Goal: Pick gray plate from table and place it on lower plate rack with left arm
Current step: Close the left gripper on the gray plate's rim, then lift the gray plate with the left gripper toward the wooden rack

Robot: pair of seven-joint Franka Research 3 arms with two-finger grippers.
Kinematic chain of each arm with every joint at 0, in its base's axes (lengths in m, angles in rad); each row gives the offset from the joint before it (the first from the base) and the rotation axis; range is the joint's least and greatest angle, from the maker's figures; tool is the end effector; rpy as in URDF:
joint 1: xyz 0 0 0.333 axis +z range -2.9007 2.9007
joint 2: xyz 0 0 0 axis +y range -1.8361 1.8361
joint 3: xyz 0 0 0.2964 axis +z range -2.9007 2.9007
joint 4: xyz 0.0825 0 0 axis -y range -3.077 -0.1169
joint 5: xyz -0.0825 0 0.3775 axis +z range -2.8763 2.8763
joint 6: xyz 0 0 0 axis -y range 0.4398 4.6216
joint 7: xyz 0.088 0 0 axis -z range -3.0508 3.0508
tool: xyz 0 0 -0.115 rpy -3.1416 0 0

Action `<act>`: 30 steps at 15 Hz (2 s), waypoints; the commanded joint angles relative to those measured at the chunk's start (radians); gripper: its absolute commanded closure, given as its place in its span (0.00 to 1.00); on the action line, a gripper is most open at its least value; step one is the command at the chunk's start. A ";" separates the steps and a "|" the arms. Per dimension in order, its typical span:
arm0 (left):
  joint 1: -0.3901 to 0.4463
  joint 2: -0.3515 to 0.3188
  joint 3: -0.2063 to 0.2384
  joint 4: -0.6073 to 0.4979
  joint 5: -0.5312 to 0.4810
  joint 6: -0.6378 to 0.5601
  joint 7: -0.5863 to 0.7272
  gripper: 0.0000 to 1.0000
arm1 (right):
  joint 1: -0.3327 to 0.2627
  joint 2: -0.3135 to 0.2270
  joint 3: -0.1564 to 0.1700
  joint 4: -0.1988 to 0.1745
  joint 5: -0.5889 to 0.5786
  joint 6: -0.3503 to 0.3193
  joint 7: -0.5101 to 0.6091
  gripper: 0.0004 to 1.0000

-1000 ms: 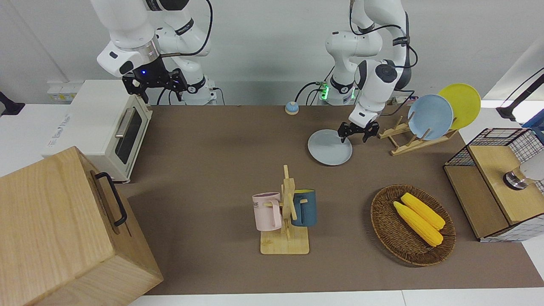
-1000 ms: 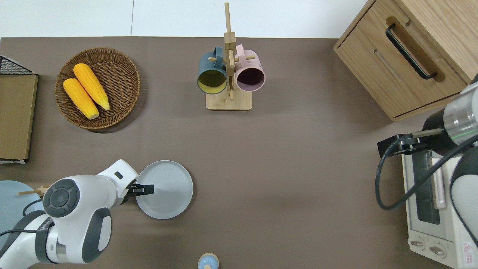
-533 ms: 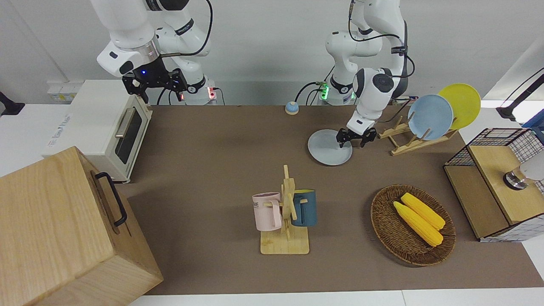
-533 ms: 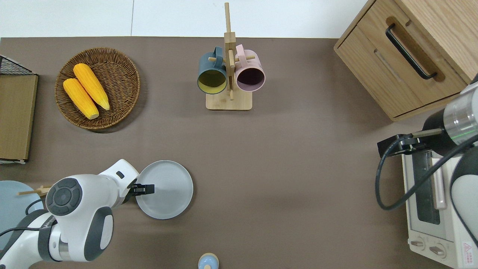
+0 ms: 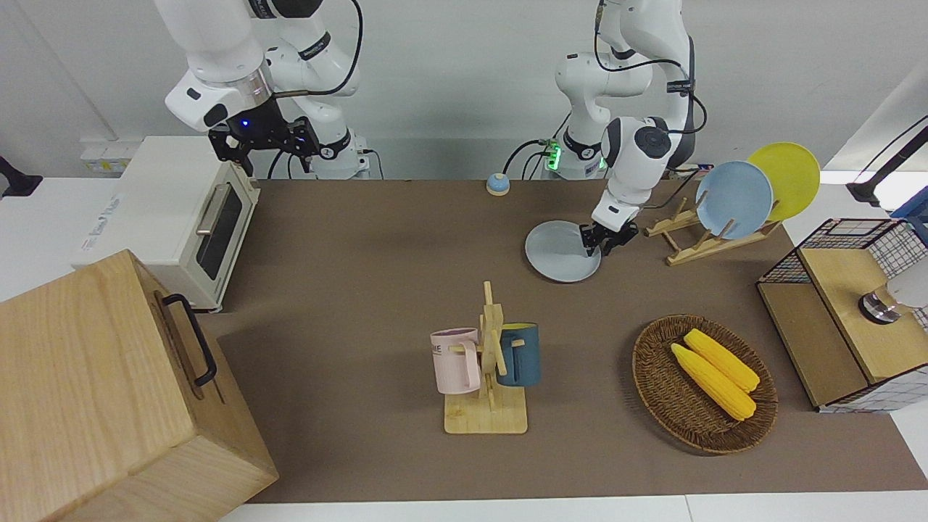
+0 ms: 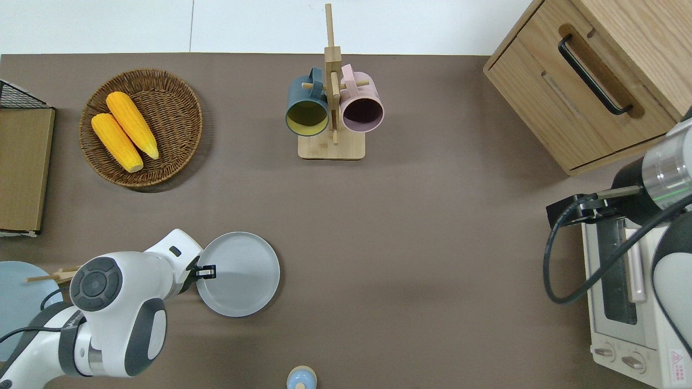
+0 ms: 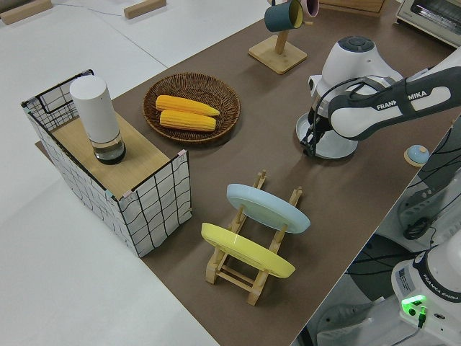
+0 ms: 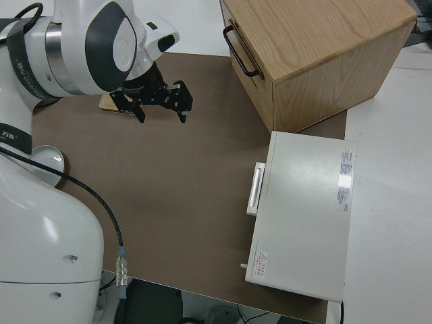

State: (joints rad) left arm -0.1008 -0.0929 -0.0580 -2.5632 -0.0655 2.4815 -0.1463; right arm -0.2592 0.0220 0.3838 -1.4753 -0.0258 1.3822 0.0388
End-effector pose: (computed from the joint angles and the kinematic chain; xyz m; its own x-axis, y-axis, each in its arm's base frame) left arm 0.4378 -0.0698 0.2774 0.9992 0.0393 0.0050 0.0391 -0.9986 0.0365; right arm 0.5298 0.0606 0.6140 0.9904 0.0809 -0.1125 0.0839 -0.9962 0.0219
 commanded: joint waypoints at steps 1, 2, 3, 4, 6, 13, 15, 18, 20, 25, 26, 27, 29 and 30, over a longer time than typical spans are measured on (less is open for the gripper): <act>-0.014 0.019 0.004 0.006 0.006 0.020 -0.019 1.00 | -0.023 -0.002 0.021 0.006 -0.006 -0.011 0.012 0.02; -0.014 0.021 0.004 0.008 0.007 0.020 -0.019 1.00 | -0.023 -0.002 0.021 0.006 -0.006 -0.011 0.012 0.02; -0.014 0.019 0.004 0.012 0.009 0.020 -0.018 1.00 | -0.023 -0.002 0.021 0.007 -0.006 -0.011 0.012 0.02; -0.013 0.019 0.004 0.017 0.009 0.017 -0.013 1.00 | -0.023 -0.002 0.021 0.007 -0.006 -0.011 0.012 0.02; -0.010 0.013 0.004 0.040 0.009 -0.003 -0.009 1.00 | -0.023 -0.002 0.021 0.007 -0.006 -0.011 0.012 0.02; -0.004 -0.027 0.012 0.246 0.009 -0.286 -0.007 1.00 | -0.023 -0.002 0.021 0.007 -0.006 -0.011 0.012 0.02; -0.004 -0.027 0.015 0.372 0.007 -0.441 -0.007 1.00 | -0.023 -0.004 0.021 0.007 -0.006 -0.011 0.012 0.02; -0.004 -0.027 0.018 0.530 0.006 -0.628 -0.007 1.00 | -0.023 -0.002 0.021 0.007 -0.006 -0.011 0.012 0.02; -0.002 -0.025 0.018 0.610 0.003 -0.720 -0.006 1.00 | -0.023 -0.002 0.021 0.006 -0.006 -0.011 0.012 0.02; 0.001 -0.025 0.023 0.646 0.047 -0.779 -0.006 1.00 | -0.023 -0.002 0.021 0.007 -0.006 -0.011 0.012 0.02; 0.000 -0.024 0.023 0.661 0.108 -0.814 -0.006 1.00 | -0.023 -0.002 0.021 0.007 -0.006 -0.011 0.012 0.02; 0.000 -0.022 0.023 0.672 0.146 -0.837 -0.006 1.00 | -0.023 -0.004 0.021 0.007 -0.006 -0.011 0.012 0.02; 0.000 -0.024 0.023 0.679 0.254 -0.874 -0.010 1.00 | -0.023 -0.002 0.021 0.007 -0.006 -0.011 0.012 0.02; 0.000 -0.022 0.023 0.683 0.318 -0.900 -0.013 1.00 | -0.023 -0.002 0.021 0.007 -0.006 -0.012 0.012 0.02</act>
State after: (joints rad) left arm -0.0982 -0.1272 -0.0373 -1.9147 0.1316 1.6492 -0.1470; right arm -0.2592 0.0220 0.3838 -1.4753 -0.0258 1.3822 0.0388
